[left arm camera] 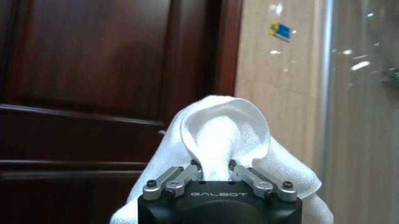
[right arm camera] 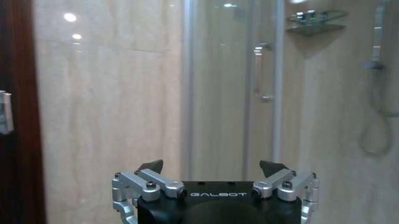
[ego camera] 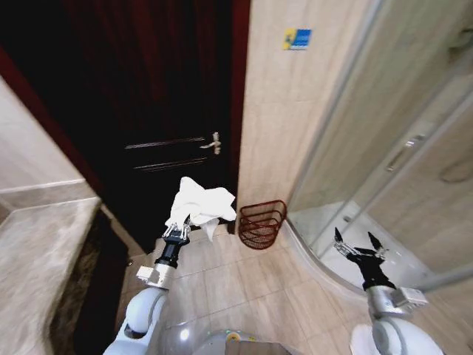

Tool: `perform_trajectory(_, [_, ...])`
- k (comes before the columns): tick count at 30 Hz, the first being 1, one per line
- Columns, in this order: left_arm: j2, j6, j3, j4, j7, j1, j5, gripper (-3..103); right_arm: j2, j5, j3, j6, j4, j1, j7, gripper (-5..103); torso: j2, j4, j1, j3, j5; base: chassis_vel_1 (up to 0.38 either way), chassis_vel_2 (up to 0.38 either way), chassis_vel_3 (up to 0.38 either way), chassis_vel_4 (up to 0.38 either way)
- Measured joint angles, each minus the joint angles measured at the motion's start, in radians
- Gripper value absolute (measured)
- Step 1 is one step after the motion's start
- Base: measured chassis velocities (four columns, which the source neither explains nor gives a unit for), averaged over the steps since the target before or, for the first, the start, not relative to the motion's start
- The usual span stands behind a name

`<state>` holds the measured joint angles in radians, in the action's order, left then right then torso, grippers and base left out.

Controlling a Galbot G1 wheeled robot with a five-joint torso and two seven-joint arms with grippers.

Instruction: Discard the used towel into the hamper.

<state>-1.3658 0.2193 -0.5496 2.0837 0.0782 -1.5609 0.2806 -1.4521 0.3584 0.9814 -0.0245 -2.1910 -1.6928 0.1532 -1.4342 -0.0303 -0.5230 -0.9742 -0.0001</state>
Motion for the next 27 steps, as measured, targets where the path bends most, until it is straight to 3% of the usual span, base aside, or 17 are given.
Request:
perform_trajectory(6, [-0.004,0.043,0.005,-0.008,0.021,0.005,0.023,15,-0.002,0.003,0.006,0.011,0.008,-0.013,0.001,100,0.0,0.0,0.0,0.0,0.0002,-0.076,-0.074,-0.064,-0.05])
perform_trajectory(27, [-0.015,0.056,-0.007,-0.011,0.037,0.005,0.014,15,0.003,-0.009,-0.007,0.03,0.034,0.013,-0.029,100,0.0,0.0002,0.0,0.0,0.0001,0.0,0.0,0.0,0.0])
